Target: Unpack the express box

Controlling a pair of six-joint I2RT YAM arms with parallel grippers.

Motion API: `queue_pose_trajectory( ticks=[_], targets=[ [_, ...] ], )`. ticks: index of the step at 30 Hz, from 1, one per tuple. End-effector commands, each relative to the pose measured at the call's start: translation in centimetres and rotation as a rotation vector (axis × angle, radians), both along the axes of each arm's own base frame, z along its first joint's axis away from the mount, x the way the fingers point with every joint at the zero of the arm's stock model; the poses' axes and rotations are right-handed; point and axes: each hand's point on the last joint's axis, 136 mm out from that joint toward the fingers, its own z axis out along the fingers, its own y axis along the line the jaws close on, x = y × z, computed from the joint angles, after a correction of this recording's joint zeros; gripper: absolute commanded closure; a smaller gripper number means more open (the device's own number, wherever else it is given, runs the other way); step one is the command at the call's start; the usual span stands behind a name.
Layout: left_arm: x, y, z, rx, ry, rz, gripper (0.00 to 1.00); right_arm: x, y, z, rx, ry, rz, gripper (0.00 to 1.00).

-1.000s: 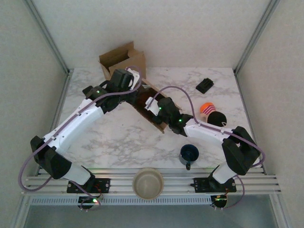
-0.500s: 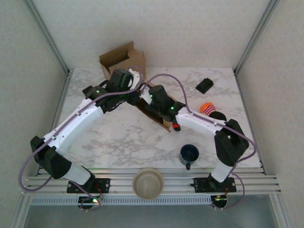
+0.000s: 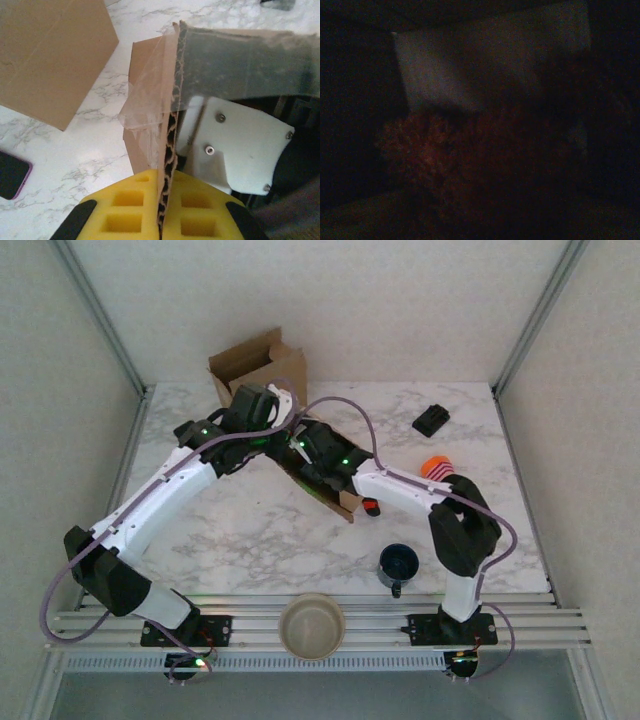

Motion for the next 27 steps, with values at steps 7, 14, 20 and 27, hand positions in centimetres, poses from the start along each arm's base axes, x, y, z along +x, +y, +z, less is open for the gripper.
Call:
queue_pose_trajectory(
  ticks=[7, 14, 20, 27],
  targets=[
    [0.0, -0.8, 2.4, -0.064, -0.059, -0.021, 1.0, 0.0, -1.1, -7.8, -0.174, 0.149, -0.081, 0.57],
    [0.3, 0.0, 1.9, -0.037, -0.065, 0.023, 1.0, -0.2, -0.9, -5.0, -0.071, 0.088, -0.068, 1.0],
    [1.5, 1.4, 0.0, -0.021, -0.042, 0.119, 1.0, -4.8, 0.4, 3.3, 0.283, 0.005, 0.138, 1.0],
    [2.5, 2.1, -1.1, -0.043, -0.015, 0.195, 1.0, -10.3, 0.1, 14.6, 0.683, -0.138, 0.343, 1.0]
  ],
)
